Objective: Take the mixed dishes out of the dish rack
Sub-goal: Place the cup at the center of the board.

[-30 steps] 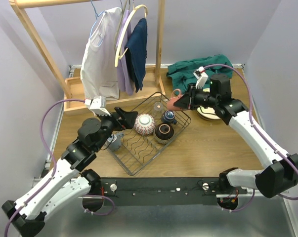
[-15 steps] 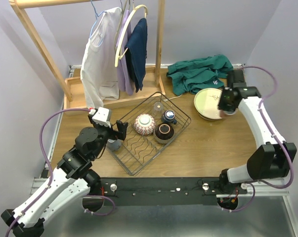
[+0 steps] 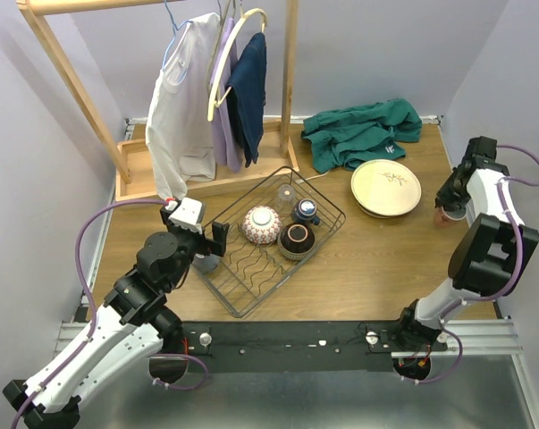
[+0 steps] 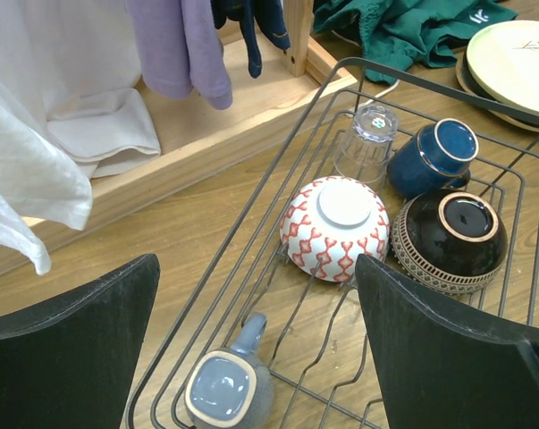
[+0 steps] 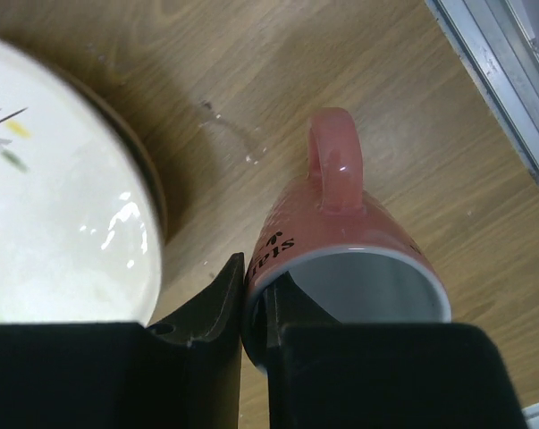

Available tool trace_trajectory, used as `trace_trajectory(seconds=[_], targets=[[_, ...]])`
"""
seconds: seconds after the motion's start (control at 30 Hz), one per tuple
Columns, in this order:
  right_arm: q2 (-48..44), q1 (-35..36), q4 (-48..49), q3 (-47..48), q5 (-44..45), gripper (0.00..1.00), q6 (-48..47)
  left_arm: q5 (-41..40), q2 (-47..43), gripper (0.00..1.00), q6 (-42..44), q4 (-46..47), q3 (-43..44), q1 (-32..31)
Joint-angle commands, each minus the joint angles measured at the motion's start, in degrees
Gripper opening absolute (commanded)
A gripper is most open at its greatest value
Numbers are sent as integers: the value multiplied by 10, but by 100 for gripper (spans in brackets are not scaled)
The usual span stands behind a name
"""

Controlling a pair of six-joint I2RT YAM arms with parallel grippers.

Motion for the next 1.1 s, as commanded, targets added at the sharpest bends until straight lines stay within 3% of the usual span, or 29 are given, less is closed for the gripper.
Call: trace_trajectory(seconds=[0.0, 0.27, 0.33, 0.53, 0.67, 0.7, 0.8, 0.9, 1.07], targets=[[45, -22, 56, 32, -38, 1, -12, -29, -5, 99, 16, 10, -4, 4], [118, -23, 70, 79, -66, 1, -24, -26, 0, 99, 16, 10, -4, 7], [132, -24, 65, 87, -71, 5, -31, -25, 3, 99, 18, 9, -4, 8], [151, -23, 63, 79, -85, 29, -35, -22, 11, 99, 17, 8, -3, 11], [138, -23, 48, 85, -90, 53, -33, -20, 14, 99, 18, 7, -3, 12], [131, -23, 42, 86, -89, 63, -25, -19, 14, 99, 17, 7, -3, 12], [99, -23, 28, 90, -78, 77, -11, -20, 18, 99, 18, 6, -3, 12], [70, -23, 19, 89, -70, 86, -2, -20, 22, 99, 14, 5, -2, 12], [-15, -22, 28, 66, -87, 92, 18, -17, 40, 99, -10, -7, 10, 12]])
